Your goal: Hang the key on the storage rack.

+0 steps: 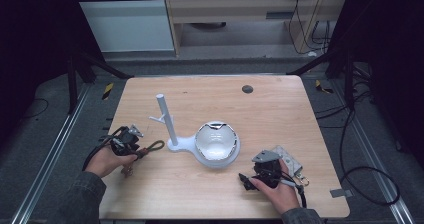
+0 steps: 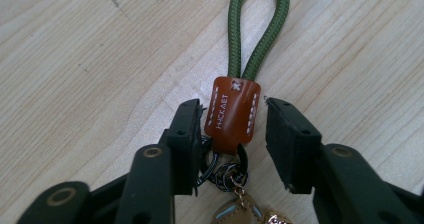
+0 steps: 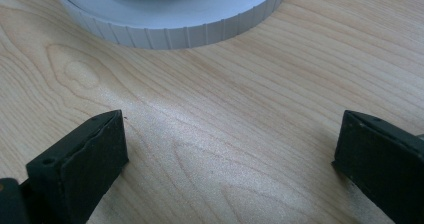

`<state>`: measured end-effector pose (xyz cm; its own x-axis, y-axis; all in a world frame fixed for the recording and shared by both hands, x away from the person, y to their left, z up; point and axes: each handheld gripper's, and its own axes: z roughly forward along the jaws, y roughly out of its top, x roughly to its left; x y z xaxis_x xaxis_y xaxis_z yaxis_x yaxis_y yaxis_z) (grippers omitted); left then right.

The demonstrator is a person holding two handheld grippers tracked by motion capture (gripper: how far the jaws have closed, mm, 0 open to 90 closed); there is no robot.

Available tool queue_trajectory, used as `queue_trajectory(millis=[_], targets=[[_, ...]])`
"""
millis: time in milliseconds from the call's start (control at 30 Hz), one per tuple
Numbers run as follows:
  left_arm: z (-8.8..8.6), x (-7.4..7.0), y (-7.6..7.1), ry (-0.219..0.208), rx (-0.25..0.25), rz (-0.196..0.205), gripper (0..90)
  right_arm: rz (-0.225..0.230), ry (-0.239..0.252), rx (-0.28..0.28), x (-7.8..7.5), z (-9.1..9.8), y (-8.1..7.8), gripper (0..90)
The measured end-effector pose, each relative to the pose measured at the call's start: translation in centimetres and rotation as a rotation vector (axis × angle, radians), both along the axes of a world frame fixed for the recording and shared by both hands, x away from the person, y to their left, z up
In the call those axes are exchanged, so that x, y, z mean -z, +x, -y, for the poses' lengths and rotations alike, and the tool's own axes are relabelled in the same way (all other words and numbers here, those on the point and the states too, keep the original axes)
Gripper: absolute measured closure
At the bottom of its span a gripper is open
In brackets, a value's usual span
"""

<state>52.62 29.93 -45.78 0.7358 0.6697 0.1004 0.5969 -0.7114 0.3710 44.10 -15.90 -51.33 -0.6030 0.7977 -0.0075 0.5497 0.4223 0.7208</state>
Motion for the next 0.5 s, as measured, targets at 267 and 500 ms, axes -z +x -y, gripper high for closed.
queue_trajectory(millis=[267, 500], targets=[[0.1, 0.3, 0.7, 0.012, 0.019, -0.022, 64.0, 0.007, -0.005, -0.008, 0.0, 0.1, 0.0, 0.5], [0.1, 0.3, 1.0, 0.011, 0.013, -0.054, 65.2, 0.006, -0.004, -0.009, 0.0, 0.1, -0.1, 0.5]])
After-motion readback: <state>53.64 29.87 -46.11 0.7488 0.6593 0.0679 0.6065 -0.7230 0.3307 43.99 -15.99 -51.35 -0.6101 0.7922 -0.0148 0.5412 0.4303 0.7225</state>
